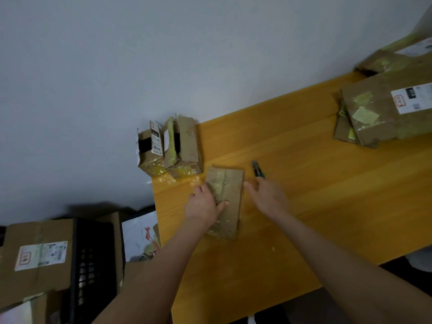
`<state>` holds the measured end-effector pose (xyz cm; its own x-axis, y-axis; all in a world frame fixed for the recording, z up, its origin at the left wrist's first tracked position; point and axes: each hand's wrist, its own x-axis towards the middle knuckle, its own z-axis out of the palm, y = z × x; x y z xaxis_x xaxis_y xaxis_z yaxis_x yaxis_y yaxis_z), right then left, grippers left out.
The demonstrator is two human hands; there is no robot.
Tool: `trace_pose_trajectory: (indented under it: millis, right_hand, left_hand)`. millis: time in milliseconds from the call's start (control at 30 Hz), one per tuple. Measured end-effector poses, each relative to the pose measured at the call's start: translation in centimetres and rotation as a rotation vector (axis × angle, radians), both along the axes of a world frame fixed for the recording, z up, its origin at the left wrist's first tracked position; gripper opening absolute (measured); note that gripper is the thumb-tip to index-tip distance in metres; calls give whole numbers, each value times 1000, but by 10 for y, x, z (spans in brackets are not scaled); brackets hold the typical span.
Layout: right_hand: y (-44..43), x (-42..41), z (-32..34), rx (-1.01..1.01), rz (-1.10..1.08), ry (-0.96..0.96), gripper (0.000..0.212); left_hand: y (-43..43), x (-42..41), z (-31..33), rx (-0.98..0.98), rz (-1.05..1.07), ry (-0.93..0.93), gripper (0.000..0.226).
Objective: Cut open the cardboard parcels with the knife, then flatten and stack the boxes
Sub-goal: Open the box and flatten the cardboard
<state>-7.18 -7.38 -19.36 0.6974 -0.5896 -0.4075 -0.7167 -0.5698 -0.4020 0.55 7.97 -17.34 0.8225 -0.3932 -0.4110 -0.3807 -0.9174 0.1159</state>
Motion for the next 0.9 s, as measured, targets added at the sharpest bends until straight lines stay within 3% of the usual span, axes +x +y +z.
trace_pose_trajectory:
  millis: [133, 300, 467, 667, 900]
  right_hand:
    - [33, 7, -3, 215, 175, 239, 62]
    - [31, 13, -4, 270, 129, 242, 49]
    - [36, 15, -5, 271, 81, 265, 49]
    - [34, 13, -5, 310, 50, 255, 44]
    - [31, 8, -3, 360, 34, 213, 44]
  left_hand:
    - [-9, -2, 6, 51, 0, -45, 69]
    - [-22, 2, 8, 98, 25, -45, 54]
    - [-31, 6, 13, 110, 44, -7, 45]
    - [-21, 27, 29, 57, -80, 92, 21]
    - [-7, 44, 30, -21, -135, 232, 25]
